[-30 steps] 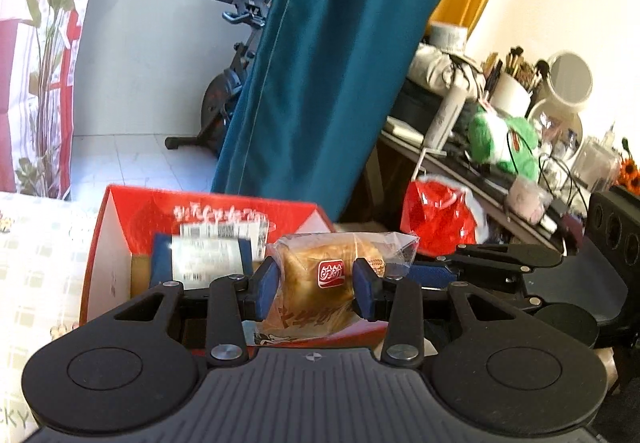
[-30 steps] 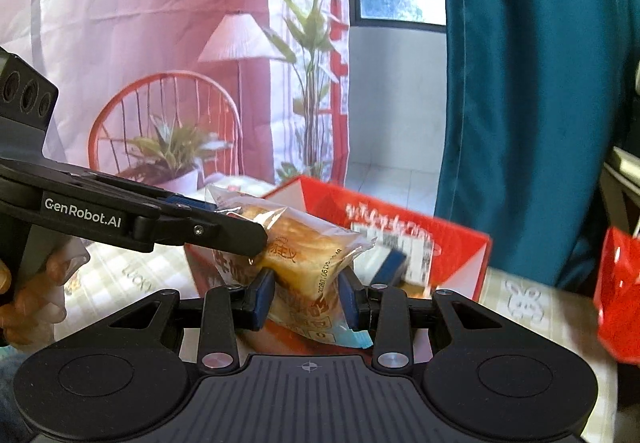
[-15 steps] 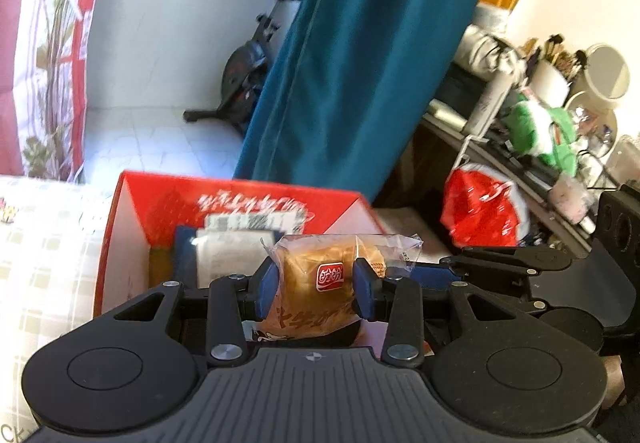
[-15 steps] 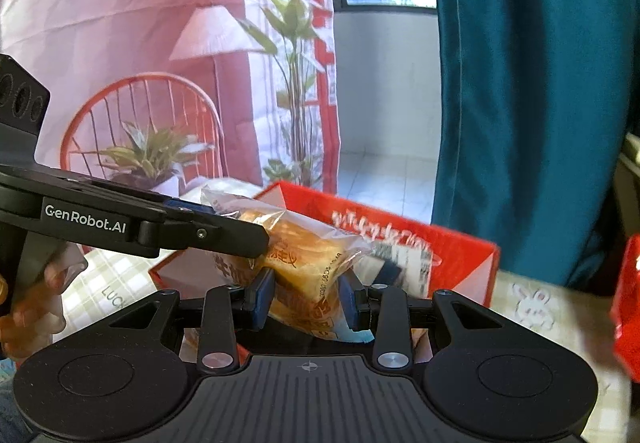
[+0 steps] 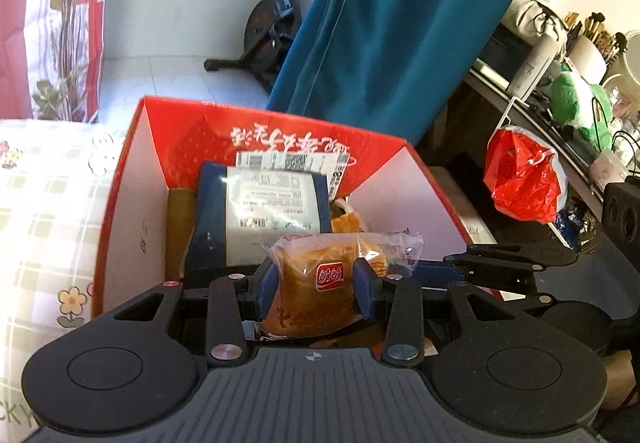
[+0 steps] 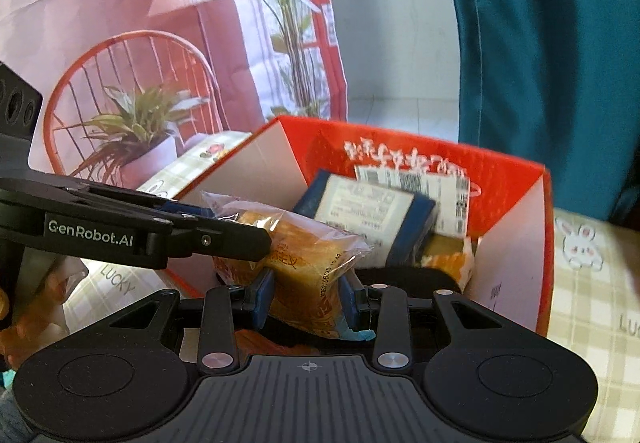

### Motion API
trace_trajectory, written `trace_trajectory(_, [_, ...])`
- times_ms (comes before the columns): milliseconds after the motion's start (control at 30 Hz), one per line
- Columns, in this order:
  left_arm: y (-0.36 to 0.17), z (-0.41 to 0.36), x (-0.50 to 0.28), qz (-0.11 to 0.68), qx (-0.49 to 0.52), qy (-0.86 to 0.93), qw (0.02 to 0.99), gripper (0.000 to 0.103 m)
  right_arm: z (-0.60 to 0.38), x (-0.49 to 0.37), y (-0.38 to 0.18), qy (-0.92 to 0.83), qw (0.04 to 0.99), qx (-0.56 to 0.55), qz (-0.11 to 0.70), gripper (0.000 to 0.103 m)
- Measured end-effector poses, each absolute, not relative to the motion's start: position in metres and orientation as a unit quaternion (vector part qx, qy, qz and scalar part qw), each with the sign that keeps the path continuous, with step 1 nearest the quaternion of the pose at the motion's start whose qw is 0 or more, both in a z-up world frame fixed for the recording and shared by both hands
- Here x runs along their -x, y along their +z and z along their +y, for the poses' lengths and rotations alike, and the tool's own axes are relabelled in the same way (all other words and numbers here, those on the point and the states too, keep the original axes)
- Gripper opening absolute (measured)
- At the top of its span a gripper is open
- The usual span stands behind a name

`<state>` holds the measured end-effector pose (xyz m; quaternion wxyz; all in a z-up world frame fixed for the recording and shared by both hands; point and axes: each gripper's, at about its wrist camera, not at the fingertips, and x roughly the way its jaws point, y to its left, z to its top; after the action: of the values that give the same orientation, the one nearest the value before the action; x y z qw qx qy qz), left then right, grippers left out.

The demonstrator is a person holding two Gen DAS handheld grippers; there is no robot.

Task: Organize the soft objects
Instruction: 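Lift the bread cake over the box rim, lower it in, release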

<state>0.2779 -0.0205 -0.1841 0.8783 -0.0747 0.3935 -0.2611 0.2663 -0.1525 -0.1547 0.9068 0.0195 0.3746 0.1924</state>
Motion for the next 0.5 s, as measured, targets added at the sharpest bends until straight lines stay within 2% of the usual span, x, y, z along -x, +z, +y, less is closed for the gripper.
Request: trace_trajectory(500, [-0.204, -0.033, -0.298, 0.421, 0.077, -0.252, 0.868, 0.043, -0.167, -0.290, -0.175, 0.167, 0.887, -0.063, 0.426, 0.032])
